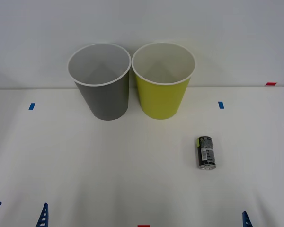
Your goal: Put cans in the gray bin and PET bottles in the light green bin.
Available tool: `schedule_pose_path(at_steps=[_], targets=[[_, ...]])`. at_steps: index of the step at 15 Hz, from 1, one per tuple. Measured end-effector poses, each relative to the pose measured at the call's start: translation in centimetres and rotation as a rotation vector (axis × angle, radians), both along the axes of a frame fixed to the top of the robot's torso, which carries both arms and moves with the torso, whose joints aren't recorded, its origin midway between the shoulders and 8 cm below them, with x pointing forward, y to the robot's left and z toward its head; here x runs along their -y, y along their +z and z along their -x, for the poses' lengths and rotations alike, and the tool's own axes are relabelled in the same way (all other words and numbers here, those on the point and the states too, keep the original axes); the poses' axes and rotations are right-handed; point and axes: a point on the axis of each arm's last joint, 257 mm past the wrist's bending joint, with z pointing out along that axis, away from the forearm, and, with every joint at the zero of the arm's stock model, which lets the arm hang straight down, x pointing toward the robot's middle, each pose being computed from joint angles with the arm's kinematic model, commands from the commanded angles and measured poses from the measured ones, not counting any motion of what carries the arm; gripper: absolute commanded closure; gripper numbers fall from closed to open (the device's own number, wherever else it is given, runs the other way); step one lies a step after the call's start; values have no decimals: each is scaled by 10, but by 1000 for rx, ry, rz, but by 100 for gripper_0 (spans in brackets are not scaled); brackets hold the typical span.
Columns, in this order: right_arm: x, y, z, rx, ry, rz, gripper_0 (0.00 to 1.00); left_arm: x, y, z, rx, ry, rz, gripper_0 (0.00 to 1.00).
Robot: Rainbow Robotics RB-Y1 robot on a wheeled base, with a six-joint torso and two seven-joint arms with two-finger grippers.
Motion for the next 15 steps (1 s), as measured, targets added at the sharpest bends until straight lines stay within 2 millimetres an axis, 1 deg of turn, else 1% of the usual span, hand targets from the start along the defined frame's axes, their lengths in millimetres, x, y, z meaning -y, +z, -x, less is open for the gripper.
schedule_pose_path(at_steps=[3, 5, 8, 9, 13, 15], targets=[[-13, 21, -13, -14, 35, -11, 0, 0, 0, 0, 0, 0, 0, 0], [-16, 25, -20, -4, 65, -15, 0, 0, 0, 0, 0, 0, 0, 0], [-21, 25, -25, -30, 131, -35, 0, 0, 0, 0, 0, 0, 0, 0], [-25, 25, -29, -53, 163, -36, 0, 0, 0, 0, 0, 0, 0, 0], [-50, 40, -52, -109, 263, -91, 0, 0, 0, 0, 0, 0, 0, 0], [-57, 42, -63, -141, 288, -101, 0, 0, 0, 0, 0, 0, 0, 0]])
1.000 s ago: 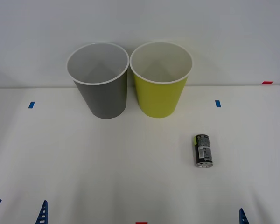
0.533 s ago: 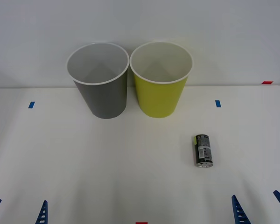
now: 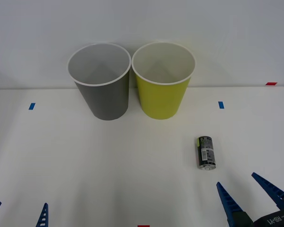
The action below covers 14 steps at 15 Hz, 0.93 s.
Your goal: Put cans in the gray bin and PET bottles in the light green bin.
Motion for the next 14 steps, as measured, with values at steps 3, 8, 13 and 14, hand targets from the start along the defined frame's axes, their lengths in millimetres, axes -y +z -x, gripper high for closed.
schedule_pose_path(at_steps=[3, 8, 13, 14], targets=[[-11, 5, -15, -75, 29, -11, 0, 0, 0, 0, 0, 0, 0, 0], [-30, 23, -46, -192, 62, -86, 0, 0, 0, 0, 0, 0, 0, 0], [-37, 27, -66, -328, 49, -115, 0, 0, 0, 0, 0, 0, 0, 0], [-37, 27, -72, -358, 35, -123, 0, 0, 0, 0, 0, 0, 0, 0]])
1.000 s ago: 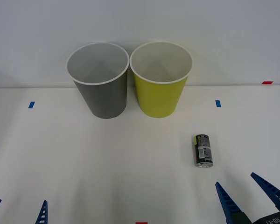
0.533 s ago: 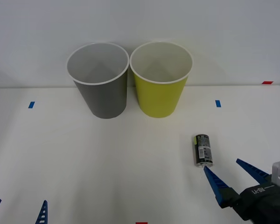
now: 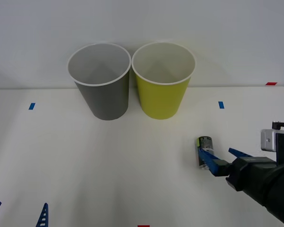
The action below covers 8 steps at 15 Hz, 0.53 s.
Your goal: Put cans in the gray bin and PET bottles in the light green bin.
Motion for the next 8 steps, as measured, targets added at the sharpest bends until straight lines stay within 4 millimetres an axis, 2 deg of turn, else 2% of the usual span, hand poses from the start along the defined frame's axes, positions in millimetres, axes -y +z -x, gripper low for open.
schedule_pose_path(at_steps=[4, 8], targets=[[18, -3, -18, -93, -84, 65, 0, 0, 0, 0, 0, 0, 0, 0], [30, -15, -17, -254, -138, 140, 0, 0, 0, 0, 0, 0, 0, 0]])
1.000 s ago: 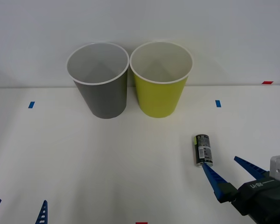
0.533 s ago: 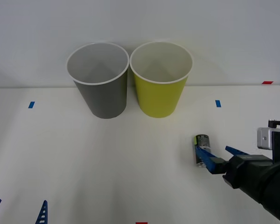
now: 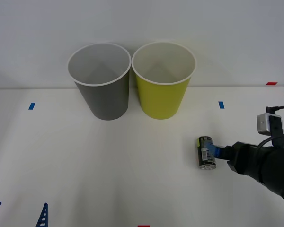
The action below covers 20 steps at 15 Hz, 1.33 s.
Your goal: Put cans in the gray bin and PET bottles in the light green bin.
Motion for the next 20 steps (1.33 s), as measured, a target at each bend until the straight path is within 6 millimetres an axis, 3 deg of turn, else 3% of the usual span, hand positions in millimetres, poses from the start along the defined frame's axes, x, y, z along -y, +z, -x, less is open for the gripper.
schedule_pose_path(at_steps=[2, 6, 11, 20], targets=[[-2, 0, -2, -77, 16, 35, 0, 0, 0, 0, 0, 0, 0, 0], [-15, -15, -25, -193, 65, 27, 0, 0, 0, 0, 0, 0, 0, 0], [4, -30, -32, -294, 27, 89, 0, 0, 0, 0, 0, 0, 0, 0], [15, -51, -75, -380, -41, 61, 0, 0, 0, 0, 0, 0, 0, 0]])
